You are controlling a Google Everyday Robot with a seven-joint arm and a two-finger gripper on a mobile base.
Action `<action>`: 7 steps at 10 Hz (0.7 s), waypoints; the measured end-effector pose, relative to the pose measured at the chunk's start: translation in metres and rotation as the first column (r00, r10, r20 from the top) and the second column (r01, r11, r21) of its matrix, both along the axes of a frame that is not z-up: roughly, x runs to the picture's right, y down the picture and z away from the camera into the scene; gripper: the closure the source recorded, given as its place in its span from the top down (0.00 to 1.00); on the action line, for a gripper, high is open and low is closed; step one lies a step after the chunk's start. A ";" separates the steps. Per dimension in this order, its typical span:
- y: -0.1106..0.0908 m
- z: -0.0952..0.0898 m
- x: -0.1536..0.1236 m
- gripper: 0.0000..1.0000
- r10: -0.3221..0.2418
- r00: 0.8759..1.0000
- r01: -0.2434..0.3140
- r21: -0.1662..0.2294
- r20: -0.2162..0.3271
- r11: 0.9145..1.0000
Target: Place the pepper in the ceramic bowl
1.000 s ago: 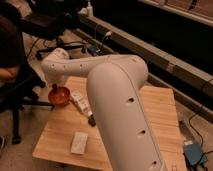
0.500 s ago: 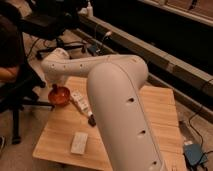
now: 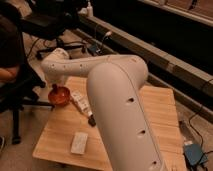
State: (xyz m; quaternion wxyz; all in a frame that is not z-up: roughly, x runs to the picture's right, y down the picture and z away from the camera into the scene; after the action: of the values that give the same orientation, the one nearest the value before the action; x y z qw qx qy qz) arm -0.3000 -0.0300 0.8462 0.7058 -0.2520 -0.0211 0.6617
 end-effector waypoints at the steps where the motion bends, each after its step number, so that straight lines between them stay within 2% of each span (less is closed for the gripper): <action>1: 0.000 0.000 0.000 0.37 0.000 1.000 0.000 -0.001 0.000 1.000; 2: 0.000 0.000 0.000 0.49 0.000 1.000 0.000 -0.001 0.000 1.000; 3: 0.000 0.000 0.000 0.56 0.000 1.000 0.000 -0.001 0.000 1.000; 5: 0.000 0.000 0.000 0.77 0.000 1.000 0.000 -0.001 0.000 1.000; 7: 0.000 0.001 0.000 0.80 0.002 1.000 -0.002 -0.001 -0.001 1.000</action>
State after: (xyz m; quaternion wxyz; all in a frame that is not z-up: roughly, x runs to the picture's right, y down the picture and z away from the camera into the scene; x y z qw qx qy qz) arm -0.2999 -0.0301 0.8472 0.7052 -0.2519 -0.0208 0.6625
